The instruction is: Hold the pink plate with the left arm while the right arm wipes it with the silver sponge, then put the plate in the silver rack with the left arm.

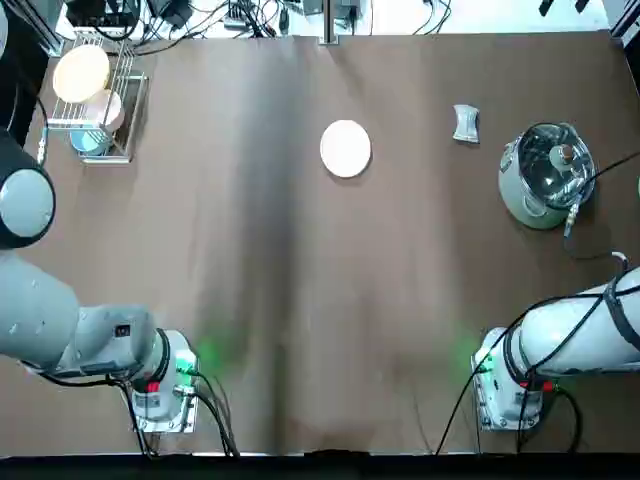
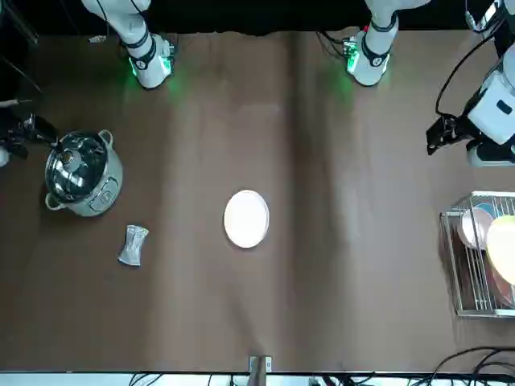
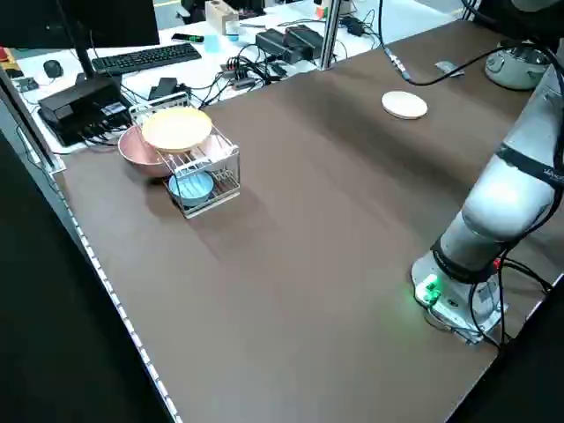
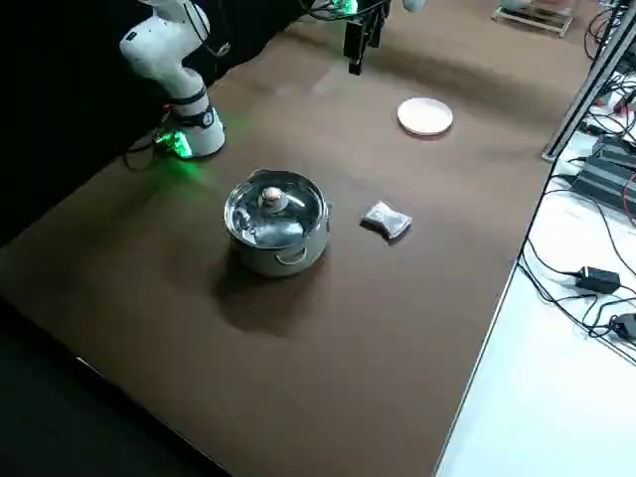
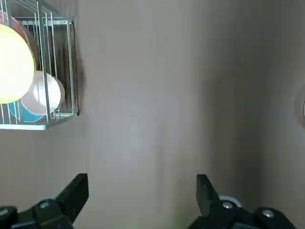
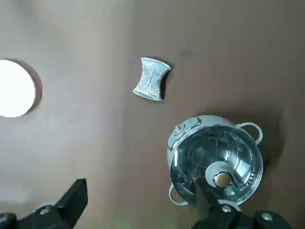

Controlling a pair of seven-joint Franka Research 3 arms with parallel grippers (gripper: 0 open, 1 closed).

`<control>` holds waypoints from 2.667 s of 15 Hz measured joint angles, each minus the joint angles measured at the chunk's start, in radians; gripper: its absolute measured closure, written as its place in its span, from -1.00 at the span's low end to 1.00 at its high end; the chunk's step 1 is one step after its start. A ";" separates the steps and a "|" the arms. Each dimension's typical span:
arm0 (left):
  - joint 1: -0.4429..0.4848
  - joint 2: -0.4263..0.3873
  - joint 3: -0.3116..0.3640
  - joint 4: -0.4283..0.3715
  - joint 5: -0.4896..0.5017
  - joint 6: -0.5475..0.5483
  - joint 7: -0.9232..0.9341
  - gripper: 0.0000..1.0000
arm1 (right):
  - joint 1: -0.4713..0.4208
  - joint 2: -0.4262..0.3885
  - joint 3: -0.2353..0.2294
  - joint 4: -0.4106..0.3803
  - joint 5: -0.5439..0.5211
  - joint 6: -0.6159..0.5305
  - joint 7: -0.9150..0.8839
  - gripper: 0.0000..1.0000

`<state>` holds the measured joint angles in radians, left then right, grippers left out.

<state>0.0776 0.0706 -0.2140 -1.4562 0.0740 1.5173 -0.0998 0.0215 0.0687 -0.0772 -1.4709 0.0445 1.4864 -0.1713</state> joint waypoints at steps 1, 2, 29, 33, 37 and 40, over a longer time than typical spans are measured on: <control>0.000 0.000 0.000 0.000 0.000 0.000 0.003 -1.00 | 0.000 0.000 -0.001 0.000 0.000 -0.001 0.000 -1.00; 0.001 0.000 0.001 0.001 0.000 0.000 0.003 -1.00 | 0.000 0.000 -0.001 0.000 0.000 -0.003 0.000 -1.00; -0.212 0.533 -0.162 -0.023 -0.166 0.308 -0.076 -1.00 | 0.007 0.039 0.005 -0.096 0.003 0.065 -0.031 -1.00; -0.284 0.618 -0.161 -0.023 -0.165 0.492 -0.179 -1.00 | 0.016 0.141 0.004 -0.177 0.004 0.205 -0.030 -1.00; -0.327 0.669 -0.157 -0.022 -0.132 0.643 -0.286 -0.99 | 0.014 0.260 0.002 -0.201 0.010 0.288 -0.030 -1.00; -0.347 0.700 -0.157 -0.022 -0.131 0.710 -0.332 -0.99 | 0.015 0.366 0.003 -0.205 0.079 0.375 0.008 -1.00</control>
<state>-0.2690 0.7707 -0.3710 -1.4783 -0.0572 2.2271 -0.4315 0.0367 0.4343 -0.0741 -1.6760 0.1235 1.8610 -0.1634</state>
